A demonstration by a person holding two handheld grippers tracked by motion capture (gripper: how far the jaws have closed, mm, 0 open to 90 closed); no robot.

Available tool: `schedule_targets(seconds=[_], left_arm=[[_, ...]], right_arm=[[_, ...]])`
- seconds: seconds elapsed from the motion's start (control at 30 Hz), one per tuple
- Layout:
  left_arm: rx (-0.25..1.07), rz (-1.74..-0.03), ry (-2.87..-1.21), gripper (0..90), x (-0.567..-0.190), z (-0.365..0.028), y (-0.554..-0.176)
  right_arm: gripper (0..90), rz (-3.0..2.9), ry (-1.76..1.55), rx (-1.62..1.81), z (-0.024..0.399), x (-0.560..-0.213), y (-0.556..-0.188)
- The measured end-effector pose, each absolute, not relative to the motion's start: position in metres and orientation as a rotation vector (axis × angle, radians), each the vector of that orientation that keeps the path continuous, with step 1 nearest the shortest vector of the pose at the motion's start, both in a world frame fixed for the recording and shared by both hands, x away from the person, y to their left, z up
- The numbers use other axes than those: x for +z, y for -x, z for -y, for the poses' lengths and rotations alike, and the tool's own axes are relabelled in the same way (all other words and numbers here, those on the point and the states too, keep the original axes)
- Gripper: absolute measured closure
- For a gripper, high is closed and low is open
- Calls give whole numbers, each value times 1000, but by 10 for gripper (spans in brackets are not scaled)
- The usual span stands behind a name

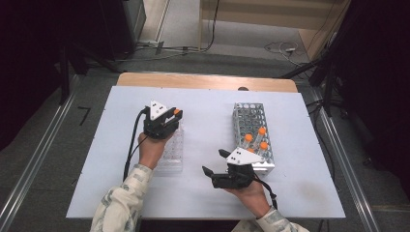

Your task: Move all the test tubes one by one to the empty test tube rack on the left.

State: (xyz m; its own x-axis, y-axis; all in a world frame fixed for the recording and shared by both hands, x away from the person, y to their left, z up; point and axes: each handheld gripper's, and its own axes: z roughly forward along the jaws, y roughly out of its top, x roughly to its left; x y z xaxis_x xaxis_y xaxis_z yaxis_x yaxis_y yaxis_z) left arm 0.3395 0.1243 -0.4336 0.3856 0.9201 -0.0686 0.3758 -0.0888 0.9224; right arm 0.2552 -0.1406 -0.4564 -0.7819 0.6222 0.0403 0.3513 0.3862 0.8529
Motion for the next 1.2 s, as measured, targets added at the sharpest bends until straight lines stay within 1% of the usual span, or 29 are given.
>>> schedule_targets(seconds=[0.23, 0.27, 0.47, 0.57, 0.6, 0.63, 0.67, 0.7, 0.73, 0.83, 0.97, 1.2], left_arm=[[682, -1170, -1677, 700, -435, -124, -340], [680, -1168, -1677, 664, -435, -124, -340], [668, -1158, -1675, 630, -434, -125, -339], [667, -1158, -1672, 561, -432, -125, -338], [668, -1160, -1665, 561, -431, -125, -337], [674, -1166, -1660, 472, -431, -125, -336], [679, -1165, -1650, 422, -430, -125, -335], [683, -1163, -1639, 422, -428, -125, -333], [695, -1162, -1628, 347, -427, -125, -331], [706, -1151, -1593, 264, -422, -125, -322], [692, -1138, -1561, 217, -419, -125, -309], [696, -1116, -1564, 202, -414, -128, -292]], right_arm=[[193, -2363, -857, 1347, 140, -457, -255], [194, -2363, -858, 1347, 140, -457, -255], [194, -2363, -858, 1347, 140, -457, -255], [196, -2360, -860, 1350, 140, -457, -255], [196, -2360, -860, 1350, 140, -457, -255], [198, -2358, -860, 1352, 140, -457, -255], [199, -2359, -861, 1350, 140, -457, -254], [199, -2359, -861, 1350, 140, -457, -254], [200, -2361, -854, 1350, 141, -457, -254], [201, -2360, -856, 1353, 142, -457, -253], [205, -2353, -853, 1363, 143, -455, -251], [208, -2348, -838, 1387, 148, -450, -244]])
